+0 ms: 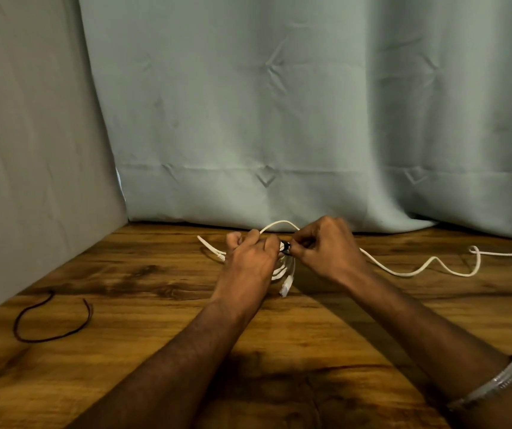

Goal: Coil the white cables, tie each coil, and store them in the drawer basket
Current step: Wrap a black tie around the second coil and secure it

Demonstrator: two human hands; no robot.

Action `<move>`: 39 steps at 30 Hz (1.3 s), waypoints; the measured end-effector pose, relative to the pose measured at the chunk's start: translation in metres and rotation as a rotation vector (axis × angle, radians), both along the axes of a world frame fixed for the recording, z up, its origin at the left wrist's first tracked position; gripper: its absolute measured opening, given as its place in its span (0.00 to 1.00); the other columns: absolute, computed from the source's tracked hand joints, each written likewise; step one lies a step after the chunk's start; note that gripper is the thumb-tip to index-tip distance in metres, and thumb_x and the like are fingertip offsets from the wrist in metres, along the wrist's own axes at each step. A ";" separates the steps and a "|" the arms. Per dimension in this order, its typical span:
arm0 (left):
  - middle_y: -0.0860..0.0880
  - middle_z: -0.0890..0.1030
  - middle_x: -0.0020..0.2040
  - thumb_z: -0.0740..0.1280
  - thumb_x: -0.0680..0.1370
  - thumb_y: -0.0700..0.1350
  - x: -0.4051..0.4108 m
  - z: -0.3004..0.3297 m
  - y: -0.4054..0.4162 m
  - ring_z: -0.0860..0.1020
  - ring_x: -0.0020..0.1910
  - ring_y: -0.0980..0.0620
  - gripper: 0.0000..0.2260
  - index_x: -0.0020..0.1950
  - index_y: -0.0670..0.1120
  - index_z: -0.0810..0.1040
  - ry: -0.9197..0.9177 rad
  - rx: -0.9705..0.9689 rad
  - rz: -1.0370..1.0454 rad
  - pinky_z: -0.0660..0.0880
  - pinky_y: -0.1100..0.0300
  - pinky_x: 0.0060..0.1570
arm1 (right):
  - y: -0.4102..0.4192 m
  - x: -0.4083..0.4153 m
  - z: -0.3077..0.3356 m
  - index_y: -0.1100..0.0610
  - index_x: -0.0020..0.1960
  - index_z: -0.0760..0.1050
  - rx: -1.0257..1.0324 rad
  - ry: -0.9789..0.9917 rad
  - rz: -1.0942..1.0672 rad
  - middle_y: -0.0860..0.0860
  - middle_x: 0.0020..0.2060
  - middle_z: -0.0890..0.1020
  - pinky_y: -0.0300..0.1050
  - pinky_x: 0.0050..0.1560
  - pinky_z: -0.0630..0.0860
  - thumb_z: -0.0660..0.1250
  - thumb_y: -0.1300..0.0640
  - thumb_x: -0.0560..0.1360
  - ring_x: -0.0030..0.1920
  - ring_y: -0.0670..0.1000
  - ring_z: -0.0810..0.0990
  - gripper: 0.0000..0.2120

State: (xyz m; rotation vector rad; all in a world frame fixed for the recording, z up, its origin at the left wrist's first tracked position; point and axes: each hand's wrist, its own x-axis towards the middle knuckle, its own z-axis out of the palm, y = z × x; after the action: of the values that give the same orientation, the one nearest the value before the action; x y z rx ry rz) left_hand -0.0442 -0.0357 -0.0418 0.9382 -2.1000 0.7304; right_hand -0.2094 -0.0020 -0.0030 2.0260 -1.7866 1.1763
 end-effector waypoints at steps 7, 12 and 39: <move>0.51 0.83 0.41 0.72 0.69 0.40 -0.003 -0.001 -0.002 0.77 0.49 0.47 0.12 0.51 0.48 0.77 -0.054 0.029 0.120 0.63 0.50 0.49 | -0.007 0.004 -0.008 0.64 0.41 0.86 0.216 -0.725 0.121 0.62 0.34 0.86 0.46 0.34 0.81 0.74 0.67 0.74 0.29 0.54 0.82 0.04; 0.50 0.83 0.43 0.72 0.70 0.39 -0.002 -0.001 -0.004 0.77 0.51 0.47 0.13 0.53 0.48 0.77 -0.078 0.047 0.132 0.66 0.50 0.50 | -0.005 0.006 -0.009 0.72 0.43 0.83 0.279 -0.887 0.135 0.59 0.27 0.82 0.41 0.27 0.77 0.73 0.67 0.75 0.24 0.52 0.79 0.07; 0.48 0.81 0.54 0.63 0.78 0.39 -0.002 0.000 -0.001 0.72 0.60 0.45 0.12 0.61 0.47 0.71 -0.066 0.140 0.123 0.61 0.49 0.55 | -0.011 -0.003 -0.014 0.60 0.37 0.85 0.167 -0.564 0.110 0.57 0.29 0.85 0.53 0.39 0.83 0.76 0.60 0.75 0.30 0.56 0.84 0.08</move>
State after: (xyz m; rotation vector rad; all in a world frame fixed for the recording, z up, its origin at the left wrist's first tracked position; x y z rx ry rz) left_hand -0.0461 -0.0366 -0.0420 1.1416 -2.1889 0.6919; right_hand -0.2122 -0.0134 -0.0165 2.0376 -2.0907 1.8331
